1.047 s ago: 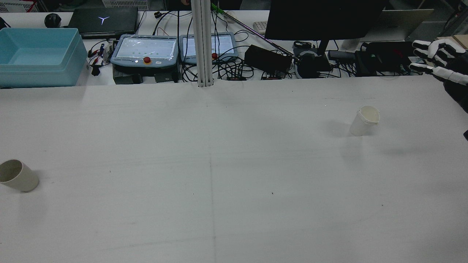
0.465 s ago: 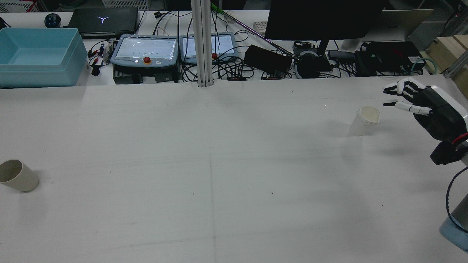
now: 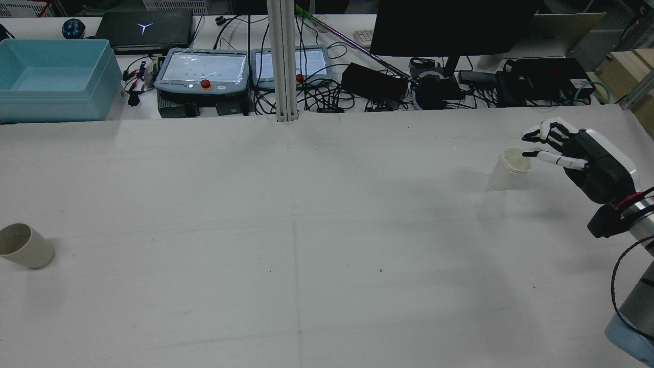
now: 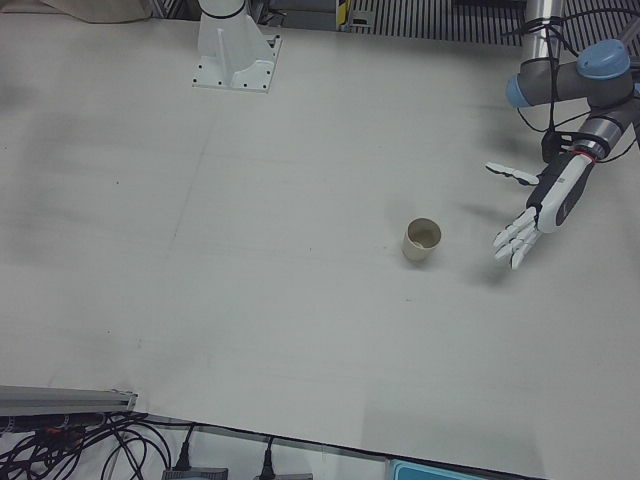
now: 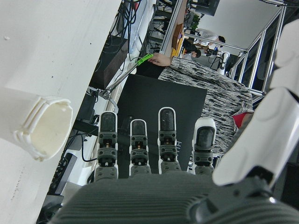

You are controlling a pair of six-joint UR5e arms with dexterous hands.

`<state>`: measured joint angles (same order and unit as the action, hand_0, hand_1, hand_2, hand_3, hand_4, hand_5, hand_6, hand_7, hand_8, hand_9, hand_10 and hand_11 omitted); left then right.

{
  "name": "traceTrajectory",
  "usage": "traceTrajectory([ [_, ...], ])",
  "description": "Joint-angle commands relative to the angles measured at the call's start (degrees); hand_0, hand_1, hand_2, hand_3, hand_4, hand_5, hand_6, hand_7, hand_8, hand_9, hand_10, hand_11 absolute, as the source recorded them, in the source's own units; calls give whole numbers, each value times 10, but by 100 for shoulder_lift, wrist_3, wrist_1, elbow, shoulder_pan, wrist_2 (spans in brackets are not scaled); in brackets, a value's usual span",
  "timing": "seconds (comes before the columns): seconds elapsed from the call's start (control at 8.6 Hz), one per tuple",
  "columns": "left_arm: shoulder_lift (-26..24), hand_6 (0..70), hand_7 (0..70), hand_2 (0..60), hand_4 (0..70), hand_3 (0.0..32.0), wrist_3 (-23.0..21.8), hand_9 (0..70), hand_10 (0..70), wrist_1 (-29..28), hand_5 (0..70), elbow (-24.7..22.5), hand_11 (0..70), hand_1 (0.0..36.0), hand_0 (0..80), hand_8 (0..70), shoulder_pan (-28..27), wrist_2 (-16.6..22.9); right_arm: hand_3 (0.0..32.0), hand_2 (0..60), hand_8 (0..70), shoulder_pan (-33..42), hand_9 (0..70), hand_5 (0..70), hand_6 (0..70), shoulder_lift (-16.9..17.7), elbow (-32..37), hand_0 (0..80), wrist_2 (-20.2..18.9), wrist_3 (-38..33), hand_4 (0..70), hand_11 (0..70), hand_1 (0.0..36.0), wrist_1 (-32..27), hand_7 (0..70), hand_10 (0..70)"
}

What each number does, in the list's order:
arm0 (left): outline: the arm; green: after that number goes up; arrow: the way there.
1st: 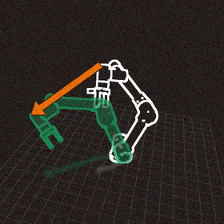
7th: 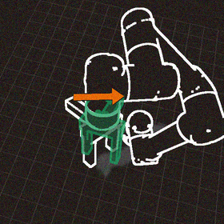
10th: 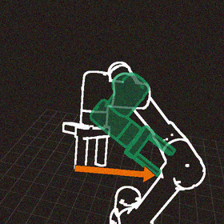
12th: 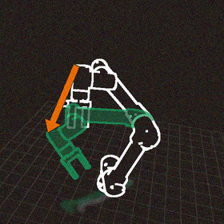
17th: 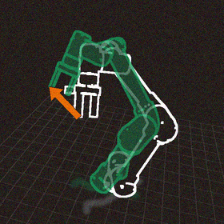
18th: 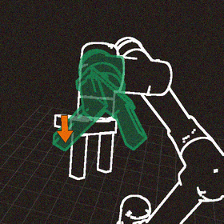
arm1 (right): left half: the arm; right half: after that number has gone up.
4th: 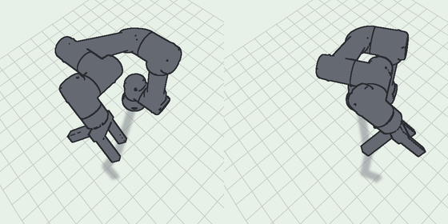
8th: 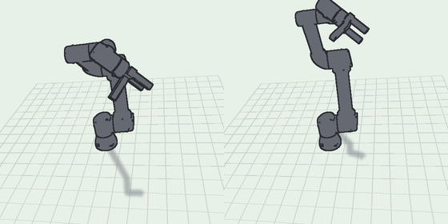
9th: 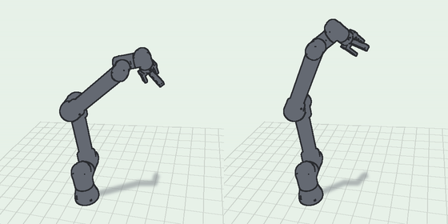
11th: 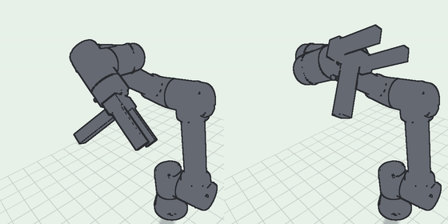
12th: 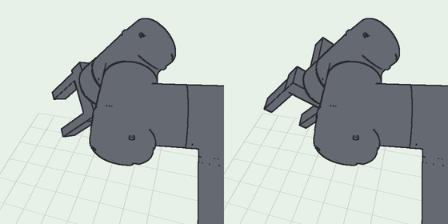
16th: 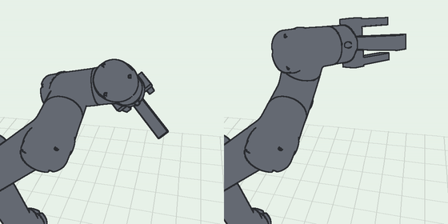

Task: Pour water
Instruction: 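Withdraw the right hand and bring the left hand to the near cup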

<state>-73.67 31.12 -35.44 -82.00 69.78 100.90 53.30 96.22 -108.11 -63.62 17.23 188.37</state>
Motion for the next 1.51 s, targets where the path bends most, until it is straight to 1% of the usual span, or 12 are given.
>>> traceTrajectory([
  [0.0,-200,34,149,50,138,104,-123,15,15,81,16,27,35,95,480,0,-333,-376,0,149,167,83,244,700,207,289,-182,438,7,-175,25,282,87,-193,392,189],
  [0.12,-235,24,146,52,112,124,-124,15,9,81,37,27,27,87,473,0,-351,-386,0,128,154,118,228,700,169,945,-114,431,86,-402,1,280,84,-761,350,186],
  [0.23,-348,23,141,52,113,118,-63,14,7,90,31,35,24,84,472,1,-569,-613,0,115,150,128,223,700,143,1065,652,431,330,-570,0,294,86,-1297,318,196],
  [0.35,-410,25,140,54,119,122,-97,14,8,90,15,35,25,82,470,0,-1119,-1224,0,144,167,110,248,700,174,1022,1425,430,559,-885,0,313,88,-1886,351,209],
  [0.47,-428,23,139,55,119,126,-115,13,10,90,2,79,28,91,475,0,-1551,-1717,0,164,199,127,297,700,217,1022,1633,438,631,-949,3,342,89,-2092,407,229],
  [0.58,-603,17,131,61,117,132,-159,12,7,63,0,340,24,90,472,0,-1625,-1775,0,192,263,136,392,700,290,1065,1644,451,640,-1028,16,395,93,-2094,506,267],
  [0.7,-726,13,123,62,120,128,-168,10,5,37,0,543,20,80,466,0,-1634,-1775,0,214,352,136,504,700,385,1074,1644,458,623,-1037,53,470,92,-2094,628,325],
  [0.81,-875,11,119,64,122,128,-116,9,4,63,0,606,19,82,466,0,-1634,-1784,0,217,381,119,540,700,408,1075,1644,460,614,-1037,60,492,93,-2094,657,342],
  [0.93,-912,8,114,66,117,134,-81,8,3,107,0,607,18,80,464,0,-1687,-1784,0,216,375,119,533,700,403,1075,1644,459,631,-1037,55,481,94,-2094,648,334],
  [1.05,-912,5,114,71,112,136,-63,8,2,177,0,607,17,92,471,0,-1705,-1784,0,214,371,128,528,700,400,1075,1644,460,623,-1037,52,475,96,-2094,643,329],
  [1.16,-912,11,126,80,112,126,-54,11,6,186,0,607,25,112,484,0,-1705,-1784,0,211,367,119,523,700,400,1075,1644,463,614,-1037,57,459,99,-2094,644,317],
  [1.4,-912,5,121,83,107,124,-36,10,5,213,0,563,24,121,489,2,-1783,-1784,0,205,355,119,509,700,388,1075,1644,464,623,-1029,47,446,103,-2094,627,305],
])
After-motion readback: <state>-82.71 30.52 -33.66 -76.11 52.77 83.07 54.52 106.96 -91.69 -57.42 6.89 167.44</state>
